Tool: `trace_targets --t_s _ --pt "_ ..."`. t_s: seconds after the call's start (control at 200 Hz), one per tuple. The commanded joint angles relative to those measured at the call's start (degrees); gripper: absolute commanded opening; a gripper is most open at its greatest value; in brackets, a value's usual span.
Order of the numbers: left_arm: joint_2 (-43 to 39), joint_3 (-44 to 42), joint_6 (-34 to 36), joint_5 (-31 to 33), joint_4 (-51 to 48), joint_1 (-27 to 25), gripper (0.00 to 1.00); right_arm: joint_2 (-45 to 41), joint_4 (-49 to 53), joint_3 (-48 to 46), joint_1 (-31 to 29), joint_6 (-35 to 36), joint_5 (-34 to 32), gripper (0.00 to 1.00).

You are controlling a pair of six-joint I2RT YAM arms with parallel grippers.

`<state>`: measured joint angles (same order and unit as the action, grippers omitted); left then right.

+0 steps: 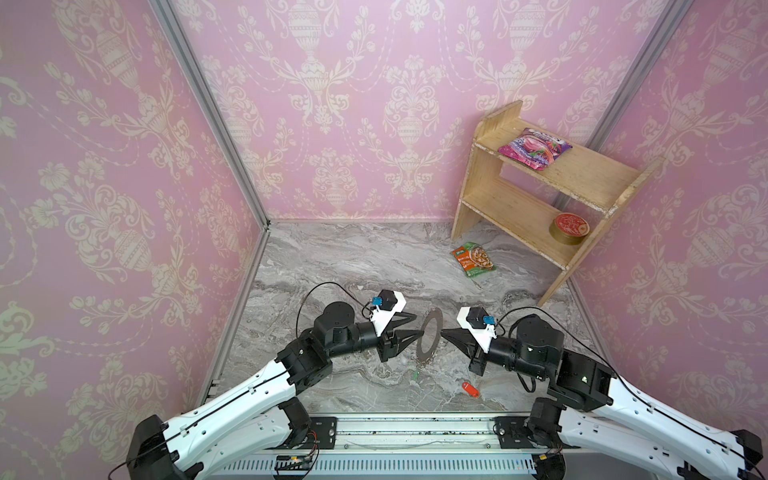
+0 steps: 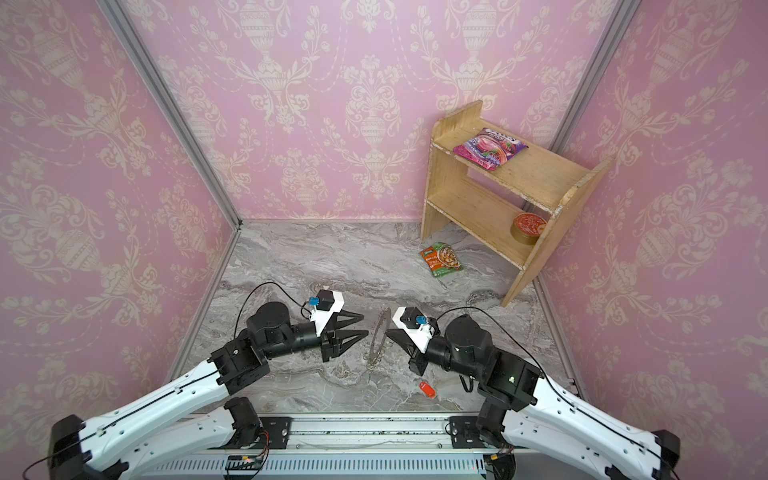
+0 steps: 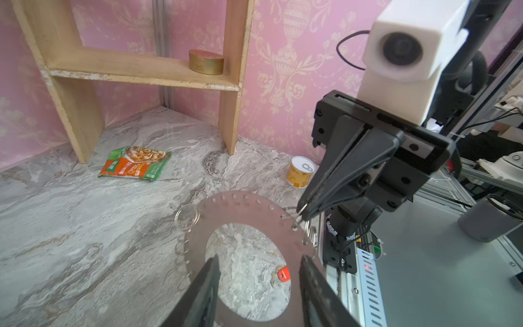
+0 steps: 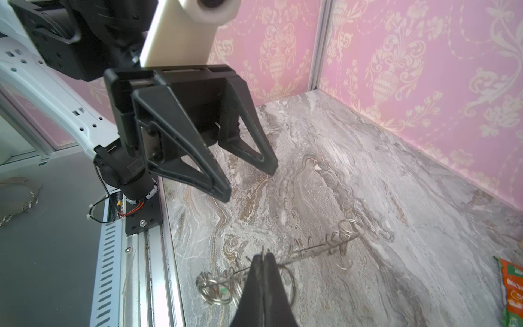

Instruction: Put the keys on the keyring

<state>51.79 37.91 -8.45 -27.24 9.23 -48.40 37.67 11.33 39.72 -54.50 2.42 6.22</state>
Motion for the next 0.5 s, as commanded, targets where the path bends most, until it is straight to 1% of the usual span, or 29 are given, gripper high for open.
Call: trace_targets --t_s 0.0,0.165,0.335,0.495 --pt "1.83 1.99 -0.25 -7.60 7.44 0.14 0.43 -0.22 -7.33 0.14 1.26 2.31 7.21 0.00" --pt "2.92 1.90 -0.75 -11.00 10.49 0.11 0.37 0.85 -7.33 1.24 2.91 2.62 10.38 0.00" --pt "2.35 1.38 -0.61 -11.69 10.72 0.10 0.32 1.51 -8.62 1.32 4.60 1.58 13.12 0.00" --pt "2.97 1.46 -0.07 -12.13 9.50 0.13 0.28 1.62 -9.57 1.50 5.29 0.71 13.90 0.00"
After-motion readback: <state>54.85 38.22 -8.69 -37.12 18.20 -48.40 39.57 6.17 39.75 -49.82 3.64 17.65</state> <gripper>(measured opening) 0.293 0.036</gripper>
